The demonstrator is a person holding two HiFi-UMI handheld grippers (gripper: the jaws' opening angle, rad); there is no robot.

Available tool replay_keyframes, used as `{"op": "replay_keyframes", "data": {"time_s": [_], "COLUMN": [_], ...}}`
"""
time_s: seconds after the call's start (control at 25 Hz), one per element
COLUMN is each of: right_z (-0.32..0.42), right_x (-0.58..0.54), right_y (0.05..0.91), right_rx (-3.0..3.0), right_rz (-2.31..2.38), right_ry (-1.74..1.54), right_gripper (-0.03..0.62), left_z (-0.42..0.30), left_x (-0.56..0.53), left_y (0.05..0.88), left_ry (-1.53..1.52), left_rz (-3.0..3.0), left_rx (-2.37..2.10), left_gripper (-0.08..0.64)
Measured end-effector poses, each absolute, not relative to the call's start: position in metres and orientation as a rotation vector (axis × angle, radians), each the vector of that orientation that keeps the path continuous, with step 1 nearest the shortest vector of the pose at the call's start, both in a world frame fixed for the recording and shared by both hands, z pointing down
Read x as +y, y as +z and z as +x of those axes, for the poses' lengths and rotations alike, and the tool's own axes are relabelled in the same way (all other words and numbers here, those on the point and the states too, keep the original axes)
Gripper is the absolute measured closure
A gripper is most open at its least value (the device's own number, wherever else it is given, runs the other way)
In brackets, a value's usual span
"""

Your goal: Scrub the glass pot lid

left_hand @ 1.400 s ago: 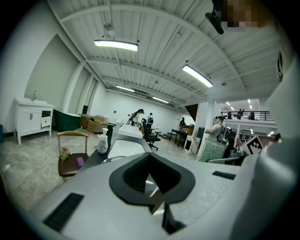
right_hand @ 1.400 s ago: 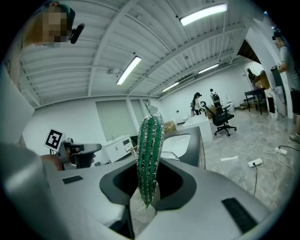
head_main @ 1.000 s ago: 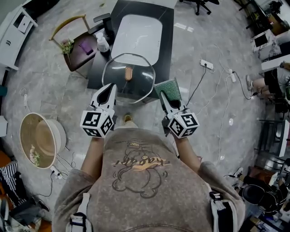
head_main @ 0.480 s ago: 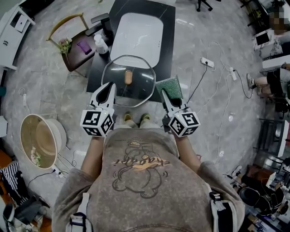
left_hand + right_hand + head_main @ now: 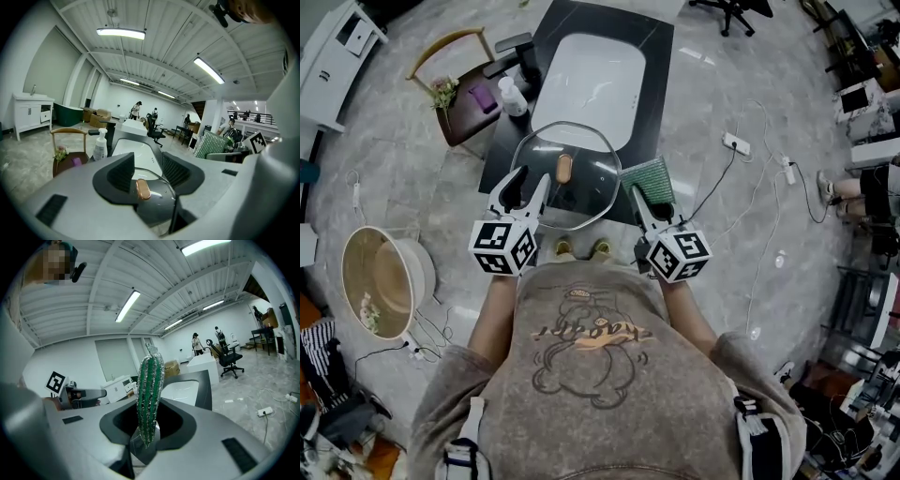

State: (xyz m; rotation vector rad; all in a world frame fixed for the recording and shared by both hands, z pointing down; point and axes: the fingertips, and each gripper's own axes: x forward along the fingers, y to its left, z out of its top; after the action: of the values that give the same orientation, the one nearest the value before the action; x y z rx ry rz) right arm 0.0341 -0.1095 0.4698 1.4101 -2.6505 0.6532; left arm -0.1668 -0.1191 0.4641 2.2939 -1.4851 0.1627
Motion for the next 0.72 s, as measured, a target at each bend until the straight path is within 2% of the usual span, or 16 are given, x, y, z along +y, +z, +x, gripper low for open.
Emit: {"op": "replay_keyframes", "data": {"time_s": [0.16,0.72], "right_z": [0.040,0.069], "right_x": [-0.119,-0.129], "right_y": [0.473,0.482], "right_rx": [-2.659,-2.647], "right_rz": [1.398,1.404], "right_ry": [0.651,0.671], "right_gripper": [0.499,0.499], "left_z": [-0.157,-0.122], "left_x": [-0.130,-0.167], "left_y": [0.481,0.581], "left_ry": [0.208,0.529], "left_rz": [2.258,2.152], "left_rx": [-1.453,-1.396], "left_gripper": [0.281,0.278]}}
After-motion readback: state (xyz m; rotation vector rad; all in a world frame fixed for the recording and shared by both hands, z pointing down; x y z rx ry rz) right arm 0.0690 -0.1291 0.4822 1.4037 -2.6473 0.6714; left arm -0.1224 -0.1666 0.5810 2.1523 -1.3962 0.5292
